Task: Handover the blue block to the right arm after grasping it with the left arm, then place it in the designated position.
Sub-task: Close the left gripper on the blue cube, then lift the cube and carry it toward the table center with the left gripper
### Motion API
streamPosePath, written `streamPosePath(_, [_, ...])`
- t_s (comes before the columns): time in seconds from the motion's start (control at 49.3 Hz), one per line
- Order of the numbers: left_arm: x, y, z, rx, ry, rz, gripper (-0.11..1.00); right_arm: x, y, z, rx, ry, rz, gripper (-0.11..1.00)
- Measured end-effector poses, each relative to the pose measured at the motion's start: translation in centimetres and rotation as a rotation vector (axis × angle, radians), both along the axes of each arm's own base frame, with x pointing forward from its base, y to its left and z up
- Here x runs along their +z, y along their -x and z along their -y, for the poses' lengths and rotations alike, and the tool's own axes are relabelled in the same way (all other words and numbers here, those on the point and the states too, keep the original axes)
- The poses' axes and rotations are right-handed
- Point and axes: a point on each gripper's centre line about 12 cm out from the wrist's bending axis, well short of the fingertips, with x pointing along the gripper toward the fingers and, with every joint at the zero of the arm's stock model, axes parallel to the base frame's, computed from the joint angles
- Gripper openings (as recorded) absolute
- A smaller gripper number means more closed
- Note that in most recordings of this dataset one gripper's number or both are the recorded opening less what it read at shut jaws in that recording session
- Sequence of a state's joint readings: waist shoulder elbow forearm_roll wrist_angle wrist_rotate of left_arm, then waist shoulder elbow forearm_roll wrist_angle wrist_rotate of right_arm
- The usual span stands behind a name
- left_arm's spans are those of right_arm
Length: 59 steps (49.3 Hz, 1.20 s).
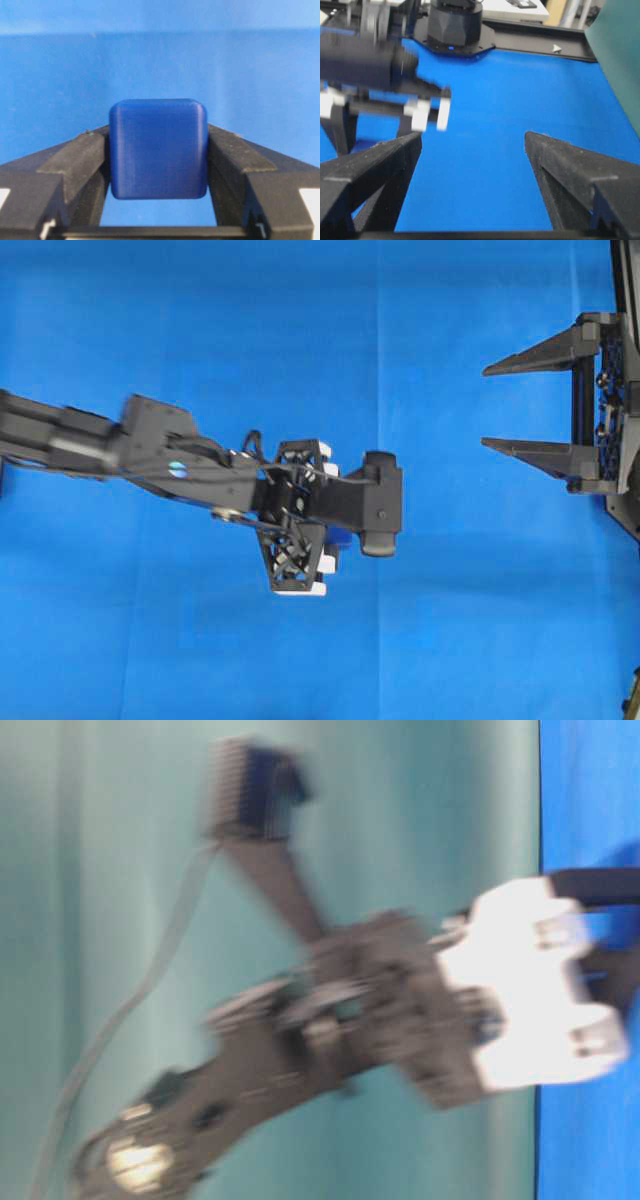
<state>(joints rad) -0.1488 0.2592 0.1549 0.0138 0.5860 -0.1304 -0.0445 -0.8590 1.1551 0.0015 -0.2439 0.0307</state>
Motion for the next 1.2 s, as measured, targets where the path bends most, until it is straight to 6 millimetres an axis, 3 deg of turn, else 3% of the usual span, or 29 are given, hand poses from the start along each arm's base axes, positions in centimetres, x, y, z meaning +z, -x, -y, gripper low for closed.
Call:
streamPosePath(0.203, [5.5,1.2,-0.3,0.0,0.01,0.096,0.48,0.0,0.0,0.0,0.0,0.0,0.0,0.97])
streamPosePath(0.629, [10.7,3.1,-1.1,0.013,0.013,0.142,0.48,0.1,0.0,0.0,0.0,0.0,0.002,0.97])
streamPosePath(1.197, [11.4,3.4,-1.3,0.014,0.013,0.156,0.48,0.0,0.0,0.0,0.002,0.0,0.0,0.97])
